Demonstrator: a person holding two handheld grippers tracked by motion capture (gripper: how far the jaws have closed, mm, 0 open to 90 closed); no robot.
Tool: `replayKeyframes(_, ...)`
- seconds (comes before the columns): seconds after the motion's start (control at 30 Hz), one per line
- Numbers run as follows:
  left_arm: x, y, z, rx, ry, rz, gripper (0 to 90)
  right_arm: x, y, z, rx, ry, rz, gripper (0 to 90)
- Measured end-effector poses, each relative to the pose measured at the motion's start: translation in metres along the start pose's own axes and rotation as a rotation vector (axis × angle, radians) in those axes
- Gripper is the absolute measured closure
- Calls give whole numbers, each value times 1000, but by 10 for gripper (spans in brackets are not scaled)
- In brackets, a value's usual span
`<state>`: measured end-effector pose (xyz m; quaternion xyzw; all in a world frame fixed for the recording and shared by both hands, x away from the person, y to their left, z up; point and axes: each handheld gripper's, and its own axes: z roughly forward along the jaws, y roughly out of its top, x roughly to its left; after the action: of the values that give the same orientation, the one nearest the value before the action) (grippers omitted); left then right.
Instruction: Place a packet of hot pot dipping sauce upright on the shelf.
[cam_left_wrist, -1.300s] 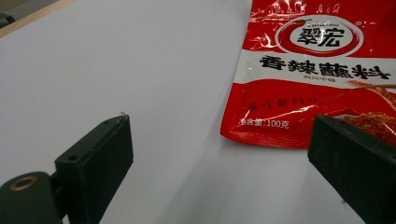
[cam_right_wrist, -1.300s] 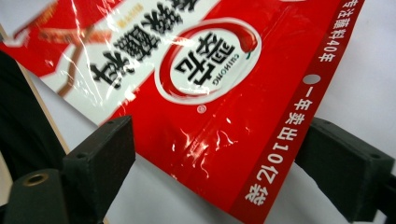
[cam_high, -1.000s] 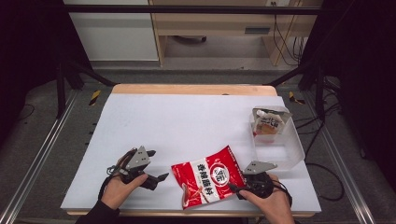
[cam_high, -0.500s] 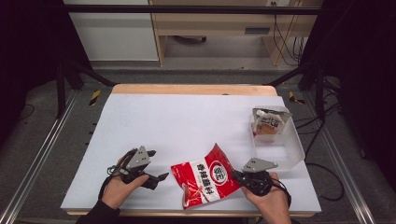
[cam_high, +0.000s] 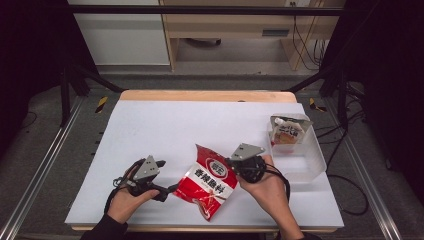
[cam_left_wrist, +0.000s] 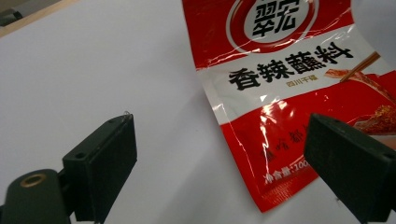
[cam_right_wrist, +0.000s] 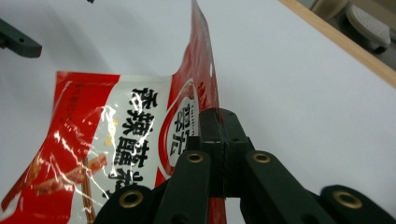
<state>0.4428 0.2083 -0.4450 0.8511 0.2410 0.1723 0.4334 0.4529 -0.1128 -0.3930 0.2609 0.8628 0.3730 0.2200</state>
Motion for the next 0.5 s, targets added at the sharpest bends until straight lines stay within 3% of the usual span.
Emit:
replayKeyframes(0.23,4,-1,-3,-4,13,-12,106,2,25,25,-23,30,-65,900)
replayKeyframes(0.5,9,0,-6,-15,30,-31,118,4,47,38,-77,57,-93,900)
